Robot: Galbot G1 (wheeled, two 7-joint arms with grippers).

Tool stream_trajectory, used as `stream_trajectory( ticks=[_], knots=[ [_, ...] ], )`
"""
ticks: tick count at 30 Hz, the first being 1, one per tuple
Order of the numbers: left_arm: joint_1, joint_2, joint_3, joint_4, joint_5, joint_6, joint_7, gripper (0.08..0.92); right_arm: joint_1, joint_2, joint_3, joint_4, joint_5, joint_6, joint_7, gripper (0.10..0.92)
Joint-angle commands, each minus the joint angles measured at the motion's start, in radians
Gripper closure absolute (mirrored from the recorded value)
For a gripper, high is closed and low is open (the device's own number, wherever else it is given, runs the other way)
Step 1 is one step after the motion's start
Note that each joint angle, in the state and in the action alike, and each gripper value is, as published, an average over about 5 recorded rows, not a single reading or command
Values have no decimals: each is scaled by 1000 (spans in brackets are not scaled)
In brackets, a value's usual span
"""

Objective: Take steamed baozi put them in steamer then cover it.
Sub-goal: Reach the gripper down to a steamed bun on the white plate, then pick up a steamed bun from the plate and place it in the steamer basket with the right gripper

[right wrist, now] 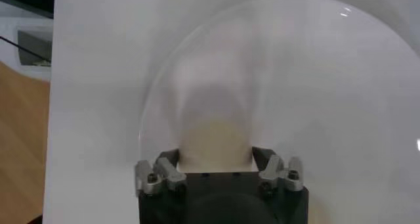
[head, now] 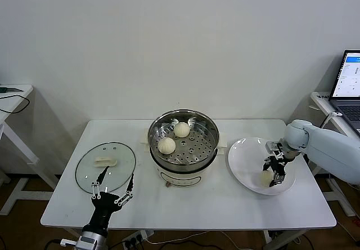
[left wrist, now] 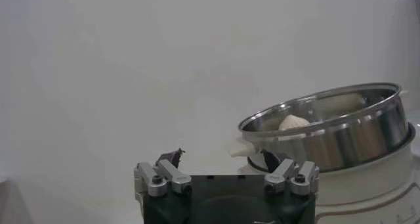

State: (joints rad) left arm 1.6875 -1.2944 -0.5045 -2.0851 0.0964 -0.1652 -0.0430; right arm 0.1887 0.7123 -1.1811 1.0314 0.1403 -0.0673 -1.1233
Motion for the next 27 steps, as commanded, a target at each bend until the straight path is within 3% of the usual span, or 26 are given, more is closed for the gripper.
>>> stream_trajectory(
  ticks=[1, 7, 14, 27],
  knots=[
    [1, 1, 1, -7, -1, 1, -1, 177, 77, -12, 1, 51, -21, 25, -21, 372],
    [-3, 8, 4, -15, -2, 5, -2, 177, 305, 20, -21, 127, -47, 194, -87, 370],
    [4, 6, 7, -26, 0, 4, -5, 177, 533, 189, -30, 169, -71, 424, -116, 356],
    [29, 5, -12, -53, 2, -3, -9, 177, 506, 424, -32, 228, -228, 786, -52, 346]
  ],
)
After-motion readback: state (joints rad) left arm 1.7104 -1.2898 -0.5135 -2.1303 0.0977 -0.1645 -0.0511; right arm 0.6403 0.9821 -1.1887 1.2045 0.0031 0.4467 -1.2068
